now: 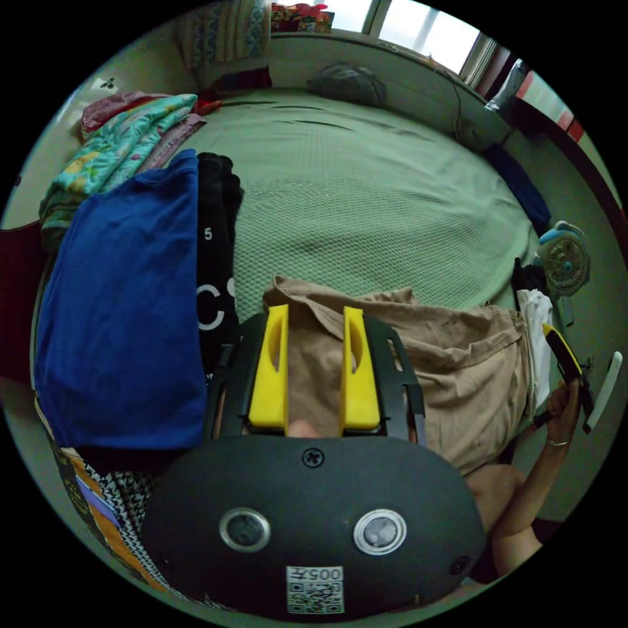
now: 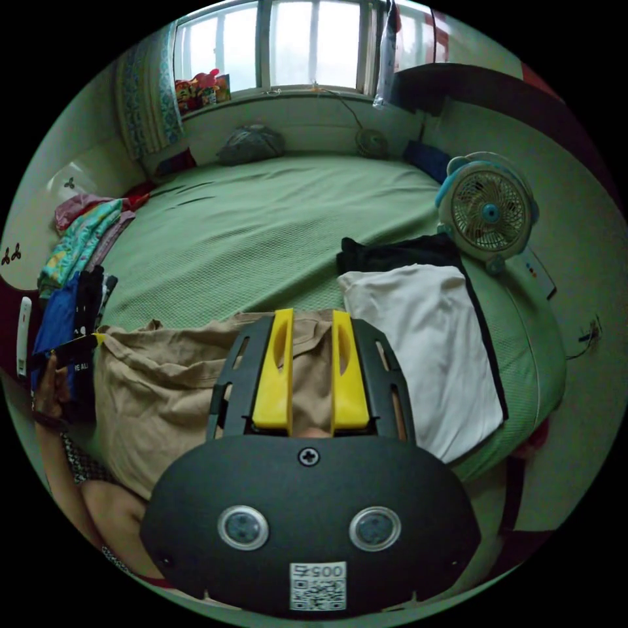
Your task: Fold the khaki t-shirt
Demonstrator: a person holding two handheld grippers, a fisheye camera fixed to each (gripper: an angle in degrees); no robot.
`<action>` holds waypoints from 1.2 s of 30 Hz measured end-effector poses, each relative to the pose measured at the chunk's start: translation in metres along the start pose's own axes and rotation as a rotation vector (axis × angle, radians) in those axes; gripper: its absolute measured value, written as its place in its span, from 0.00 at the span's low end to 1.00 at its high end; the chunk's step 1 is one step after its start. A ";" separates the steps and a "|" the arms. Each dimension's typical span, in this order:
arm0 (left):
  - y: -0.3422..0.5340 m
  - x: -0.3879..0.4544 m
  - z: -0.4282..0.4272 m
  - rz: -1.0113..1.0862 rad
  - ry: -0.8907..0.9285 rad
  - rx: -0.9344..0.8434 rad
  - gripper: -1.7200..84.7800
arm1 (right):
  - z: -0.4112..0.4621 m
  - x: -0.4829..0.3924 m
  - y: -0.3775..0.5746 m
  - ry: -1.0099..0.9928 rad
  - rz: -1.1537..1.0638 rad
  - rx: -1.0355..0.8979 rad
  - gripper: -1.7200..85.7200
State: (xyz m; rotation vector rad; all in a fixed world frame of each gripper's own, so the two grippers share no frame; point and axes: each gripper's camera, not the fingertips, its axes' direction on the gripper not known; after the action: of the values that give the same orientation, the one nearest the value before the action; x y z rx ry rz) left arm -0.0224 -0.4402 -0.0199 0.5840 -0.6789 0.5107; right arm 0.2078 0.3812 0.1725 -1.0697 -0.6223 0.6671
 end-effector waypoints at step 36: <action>-0.108 -0.053 0.055 -0.023 0.118 0.004 0.02 | 0.105 0.001 -0.097 -0.027 0.038 -0.205 0.02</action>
State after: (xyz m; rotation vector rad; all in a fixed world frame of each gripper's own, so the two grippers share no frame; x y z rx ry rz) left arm -0.0159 -0.5675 -0.0574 0.5604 -0.5588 0.5210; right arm 0.1489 0.4101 0.2992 -1.2669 -0.7067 0.6615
